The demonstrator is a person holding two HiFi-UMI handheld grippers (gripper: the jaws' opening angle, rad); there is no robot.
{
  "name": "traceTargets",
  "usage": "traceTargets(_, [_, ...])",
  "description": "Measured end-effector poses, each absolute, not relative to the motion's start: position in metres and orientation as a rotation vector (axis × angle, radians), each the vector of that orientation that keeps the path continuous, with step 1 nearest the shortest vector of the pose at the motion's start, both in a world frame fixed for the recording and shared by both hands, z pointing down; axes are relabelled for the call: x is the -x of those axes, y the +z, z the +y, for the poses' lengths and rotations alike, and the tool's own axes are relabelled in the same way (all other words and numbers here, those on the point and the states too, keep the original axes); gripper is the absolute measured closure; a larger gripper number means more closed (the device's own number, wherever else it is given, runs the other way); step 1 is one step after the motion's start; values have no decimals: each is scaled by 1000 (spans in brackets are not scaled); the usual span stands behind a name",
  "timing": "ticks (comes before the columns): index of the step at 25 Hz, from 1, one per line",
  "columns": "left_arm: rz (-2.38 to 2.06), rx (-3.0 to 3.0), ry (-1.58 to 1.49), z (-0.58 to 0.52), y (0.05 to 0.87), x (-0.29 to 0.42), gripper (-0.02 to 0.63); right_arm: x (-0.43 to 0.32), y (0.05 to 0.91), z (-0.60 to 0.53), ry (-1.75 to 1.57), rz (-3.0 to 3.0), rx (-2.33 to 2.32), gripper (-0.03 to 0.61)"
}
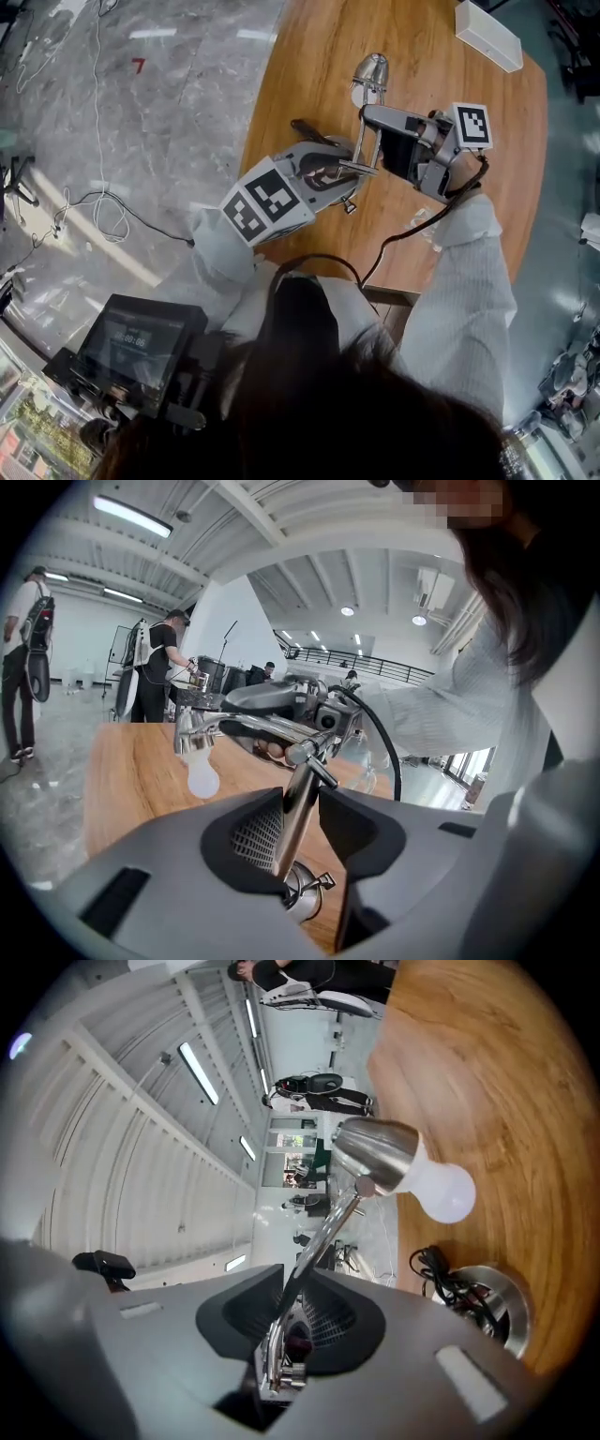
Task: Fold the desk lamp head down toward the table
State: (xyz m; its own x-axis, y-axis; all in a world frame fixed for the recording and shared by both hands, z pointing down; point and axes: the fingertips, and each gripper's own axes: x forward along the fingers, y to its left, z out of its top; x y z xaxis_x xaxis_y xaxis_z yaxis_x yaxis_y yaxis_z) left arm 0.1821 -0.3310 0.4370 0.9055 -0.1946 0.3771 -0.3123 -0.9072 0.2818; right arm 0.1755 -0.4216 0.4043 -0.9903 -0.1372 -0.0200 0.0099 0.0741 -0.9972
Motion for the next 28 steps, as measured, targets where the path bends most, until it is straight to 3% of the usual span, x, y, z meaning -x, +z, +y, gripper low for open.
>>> traceTargets(15, [-371, -2719, 490, -332, 445, -181, 494, -169, 451, -410, -2368, 1923, -14, 488])
traceTargets(28, [-342, -2636, 502, -317, 441, -145, 489, -188, 433, -394, -2214, 2068, -6, 460])
